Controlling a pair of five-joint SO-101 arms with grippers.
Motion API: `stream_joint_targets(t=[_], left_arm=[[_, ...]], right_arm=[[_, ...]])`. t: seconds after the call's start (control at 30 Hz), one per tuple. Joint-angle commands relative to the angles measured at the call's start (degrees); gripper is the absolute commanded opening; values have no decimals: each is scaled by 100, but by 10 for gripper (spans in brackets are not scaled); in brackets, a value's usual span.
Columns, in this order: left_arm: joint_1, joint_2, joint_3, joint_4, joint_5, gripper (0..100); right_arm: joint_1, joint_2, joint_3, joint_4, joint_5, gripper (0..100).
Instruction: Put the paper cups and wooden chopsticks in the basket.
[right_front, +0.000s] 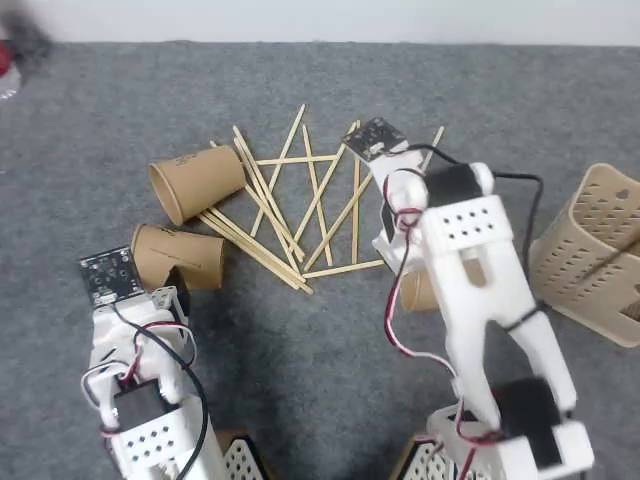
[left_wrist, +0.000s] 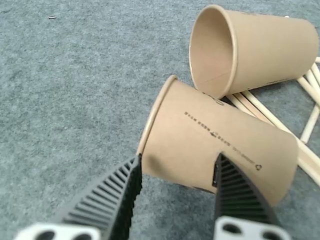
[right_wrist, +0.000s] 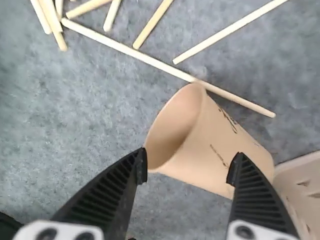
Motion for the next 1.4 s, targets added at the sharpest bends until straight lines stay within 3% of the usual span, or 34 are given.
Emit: stream_joint_targets(t=[0.0,0.47,0.7,0.9,1.03,1.2,1.37], left_arm=[[0,-53,-31,9,9,225],[0,-53,-31,0,9,225],[0,-53,-31,0,9,225],[0,-53,-31,0,9,225],[0,-53,-31,0,9,225],[0,-53,-31,0,9,225],[0,-53,-31,0,9,225]], right_arm=[[22,233,-35,-92,123,270],[1209,646,-35,-277,1029,267],[1525,664,-35,-321,1266,40],[2026,664,-62,-374,1705,61],[2316,637,-44,-330,1969,6],[2308,602,-202,180,2066,8],[2308,321,-1486,1042,2040,8]])
